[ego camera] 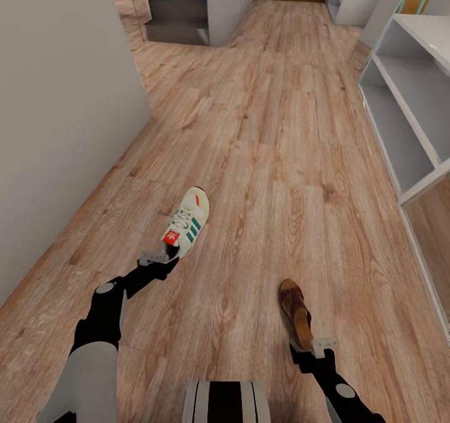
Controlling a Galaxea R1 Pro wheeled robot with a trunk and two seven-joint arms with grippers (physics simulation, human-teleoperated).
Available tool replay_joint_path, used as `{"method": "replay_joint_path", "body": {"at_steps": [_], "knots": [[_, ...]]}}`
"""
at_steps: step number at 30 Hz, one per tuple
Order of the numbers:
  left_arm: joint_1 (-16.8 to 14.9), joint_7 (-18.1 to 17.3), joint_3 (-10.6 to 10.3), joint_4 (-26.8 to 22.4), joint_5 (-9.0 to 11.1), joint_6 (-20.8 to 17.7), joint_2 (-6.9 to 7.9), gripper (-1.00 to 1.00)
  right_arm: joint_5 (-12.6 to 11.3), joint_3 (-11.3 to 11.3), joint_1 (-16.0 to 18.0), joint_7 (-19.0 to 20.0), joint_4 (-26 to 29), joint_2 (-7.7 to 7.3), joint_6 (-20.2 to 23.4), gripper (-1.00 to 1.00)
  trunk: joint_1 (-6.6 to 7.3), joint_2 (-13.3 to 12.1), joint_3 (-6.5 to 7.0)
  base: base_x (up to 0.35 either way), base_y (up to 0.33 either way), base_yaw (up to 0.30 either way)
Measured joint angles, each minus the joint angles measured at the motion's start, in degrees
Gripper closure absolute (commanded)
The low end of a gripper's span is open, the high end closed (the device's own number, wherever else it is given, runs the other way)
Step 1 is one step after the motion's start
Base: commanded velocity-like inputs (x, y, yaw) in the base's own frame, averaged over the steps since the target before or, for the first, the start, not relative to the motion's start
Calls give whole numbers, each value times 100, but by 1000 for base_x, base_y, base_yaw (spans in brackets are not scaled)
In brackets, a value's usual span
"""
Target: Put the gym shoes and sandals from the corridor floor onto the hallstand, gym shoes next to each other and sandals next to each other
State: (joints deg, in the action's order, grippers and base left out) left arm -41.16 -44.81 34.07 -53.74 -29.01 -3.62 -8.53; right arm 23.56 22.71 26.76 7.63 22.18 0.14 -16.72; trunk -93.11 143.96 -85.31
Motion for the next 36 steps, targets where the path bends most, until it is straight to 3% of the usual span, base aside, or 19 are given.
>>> {"method": "replay_joint_path", "body": {"at_steps": [4,9,11,17,27,36], "knots": [[-6,7,-124,-15,2,-2,-1,100,0,0,0,0,0,0,0,-100,0,0,-12,0,0,-15],[-9,298,-809,-27,33,-16,-1,100,0,0,0,0,1,0,0,-100,-3,1,-43,0,0,-3],[0,460,-949,-23,152,-22,5,100,0,0,0,0,0,0,0,-100,-8,4,-100,0,0,0],[34,556,-1036,-21,327,-19,21,100,0,0,0,0,0,0,0,-100,-24,12,-283,0,0,0],[59,575,-1053,-22,382,-11,25,100,-4,7,0,0,38,0,0,-100,-23,12,-301,0,0,-7],[73,600,-1045,-15,384,-9,26,100,-9,8,0,0,86,-1,0,-100,-23,12,-302,0,0,-171]]}}
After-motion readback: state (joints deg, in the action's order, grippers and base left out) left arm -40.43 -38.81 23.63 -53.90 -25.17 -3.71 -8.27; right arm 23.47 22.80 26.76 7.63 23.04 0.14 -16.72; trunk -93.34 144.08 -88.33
